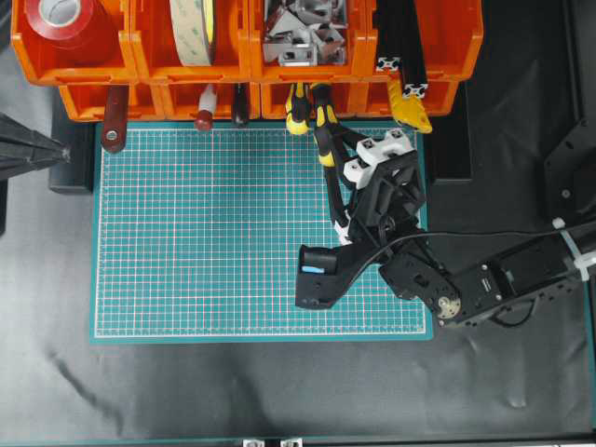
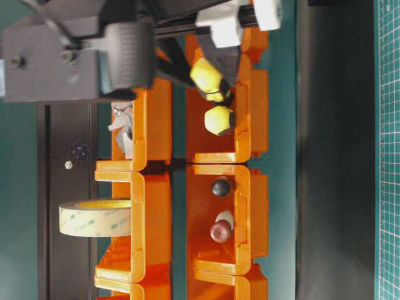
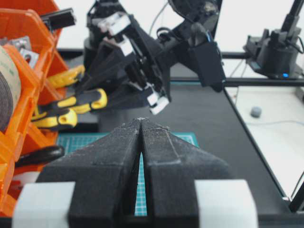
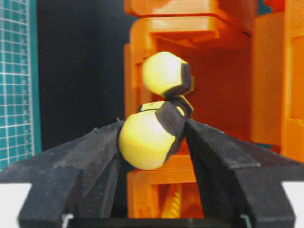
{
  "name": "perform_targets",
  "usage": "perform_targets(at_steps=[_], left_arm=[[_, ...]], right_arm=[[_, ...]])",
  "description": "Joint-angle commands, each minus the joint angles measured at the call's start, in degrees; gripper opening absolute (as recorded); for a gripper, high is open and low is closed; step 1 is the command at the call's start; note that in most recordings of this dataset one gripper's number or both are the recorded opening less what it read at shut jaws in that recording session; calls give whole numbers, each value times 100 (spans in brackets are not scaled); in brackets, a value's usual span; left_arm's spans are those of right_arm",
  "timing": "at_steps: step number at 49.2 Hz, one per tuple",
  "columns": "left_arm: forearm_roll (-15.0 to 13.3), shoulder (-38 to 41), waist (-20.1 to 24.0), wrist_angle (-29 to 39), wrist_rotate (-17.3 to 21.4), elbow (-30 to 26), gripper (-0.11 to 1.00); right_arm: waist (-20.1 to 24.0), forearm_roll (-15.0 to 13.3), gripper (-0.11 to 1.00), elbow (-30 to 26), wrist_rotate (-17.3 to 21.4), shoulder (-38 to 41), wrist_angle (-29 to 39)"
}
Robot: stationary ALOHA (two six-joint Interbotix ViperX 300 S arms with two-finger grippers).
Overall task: Pick screwdriver from container rack with right arm.
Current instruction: 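Close the right gripper around the yellow-black screwdriver handle, then pull the screwdriver up and out of the rack slot toward the mat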
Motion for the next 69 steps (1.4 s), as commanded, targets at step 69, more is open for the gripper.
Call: perform_targets(at_steps=[69], left_arm=[[18, 18, -26, -18, -105, -132, 0]], right_arm=[[2101, 756, 39, -1687, -791, 211, 3560]])
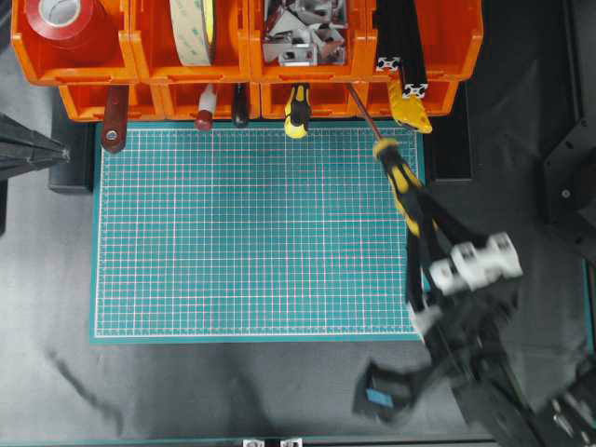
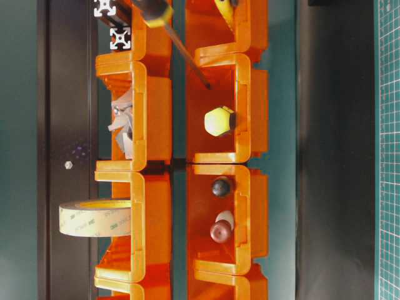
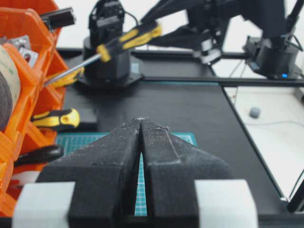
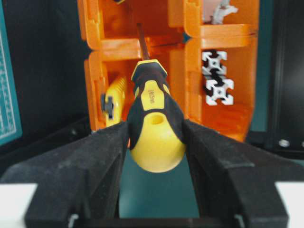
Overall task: Pick screwdriver from container rack with right arm.
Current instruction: 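Pull the screwdriver up and out of the rack slot toward the mat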
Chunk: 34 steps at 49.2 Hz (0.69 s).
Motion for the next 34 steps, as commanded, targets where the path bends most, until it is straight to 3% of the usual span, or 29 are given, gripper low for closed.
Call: perform_targets(at_steps=[1, 20, 26, 34], left_arm=[[18, 26, -9, -26, -62, -132, 0], [18, -26, -18, -26, -220, -237, 0], [18, -114, -18, 44, -246, -281, 0], [18, -114, -44, 519, -492, -413, 0]], right_arm=[[237, -35, 39, -431, -149, 0, 378], [756, -352, 39, -1819, -791, 677, 501], [853, -343, 39, -2057, -984, 870, 360], [932, -114, 39, -1969, -932, 1055, -123]])
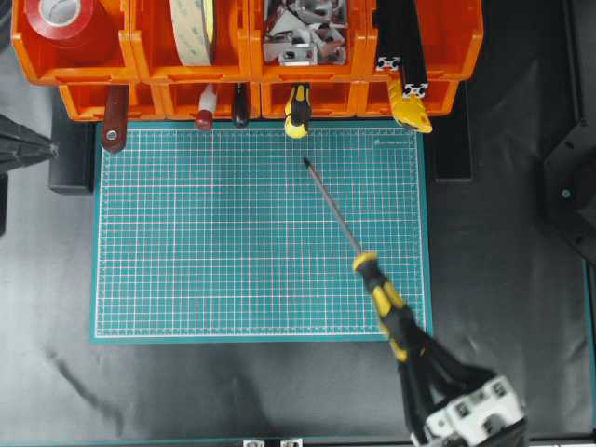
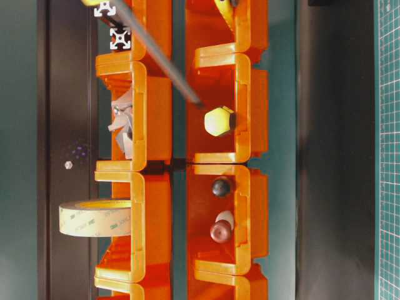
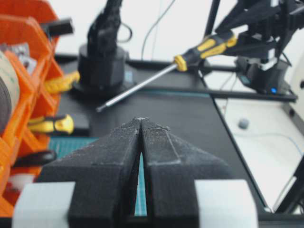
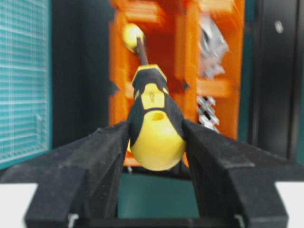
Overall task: Pick screwdriver from container rack with right arm.
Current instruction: 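Pull the screwdriver up and out of the rack slot toward the mat, then lower the held screwdriver onto the teal cutting mat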
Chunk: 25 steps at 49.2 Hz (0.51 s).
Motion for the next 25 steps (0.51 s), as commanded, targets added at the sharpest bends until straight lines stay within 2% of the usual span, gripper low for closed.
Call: perform_targets(at_steps=[1, 6, 13, 25], left_arm=[[18, 18, -26, 202, -141, -246, 0], [18, 9, -35, 229, -193, -281, 0], [18, -18, -35, 237, -193, -290, 0], [18, -70, -44, 264, -193, -299, 0]], right_arm=[[26, 123, 39, -44, 70, -18, -325], [-26, 237, 39, 114, 123, 62, -650], [-211, 360, 39, 580, 352, 79, -1459], [-853, 360, 39, 1327, 747, -62, -2725]])
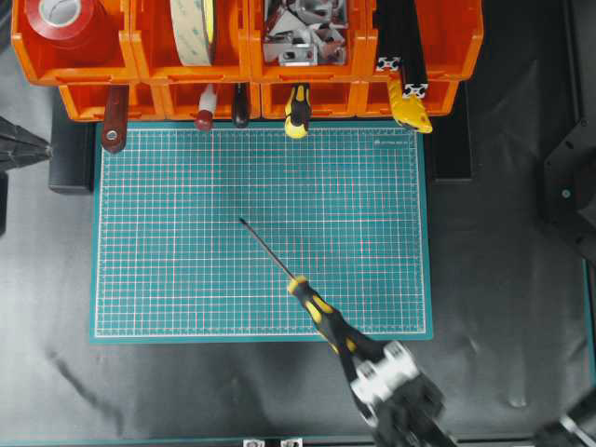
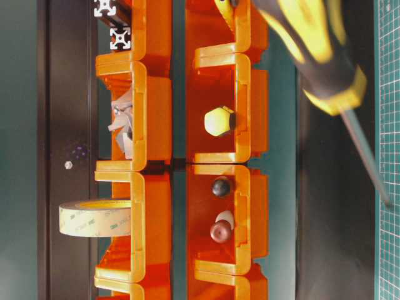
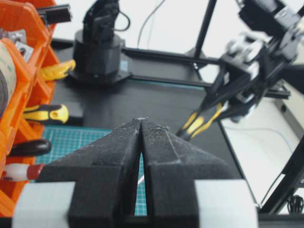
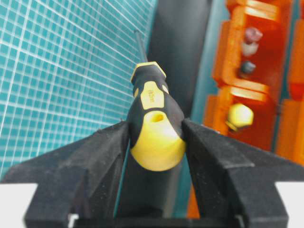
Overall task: Pick screwdriver from container rack with right arm.
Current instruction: 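Lower the held screwdriver onto the teal cutting mat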
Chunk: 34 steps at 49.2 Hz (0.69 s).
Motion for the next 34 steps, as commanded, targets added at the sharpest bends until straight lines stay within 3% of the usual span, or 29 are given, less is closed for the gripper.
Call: perform_targets(at_steps=[1, 16, 34], left_arm=[[18, 9, -18, -9, -18, -185, 0], [18, 26, -18, 0, -18, -176, 0], [18, 26, -26, 18, -18, -167, 0]], right_arm=[[-290, -44, 39, 176, 79, -272, -510], [-1125, -202, 39, 633, 79, -404, -1811], [-1354, -158, 38, 817, 123, -404, -2373]])
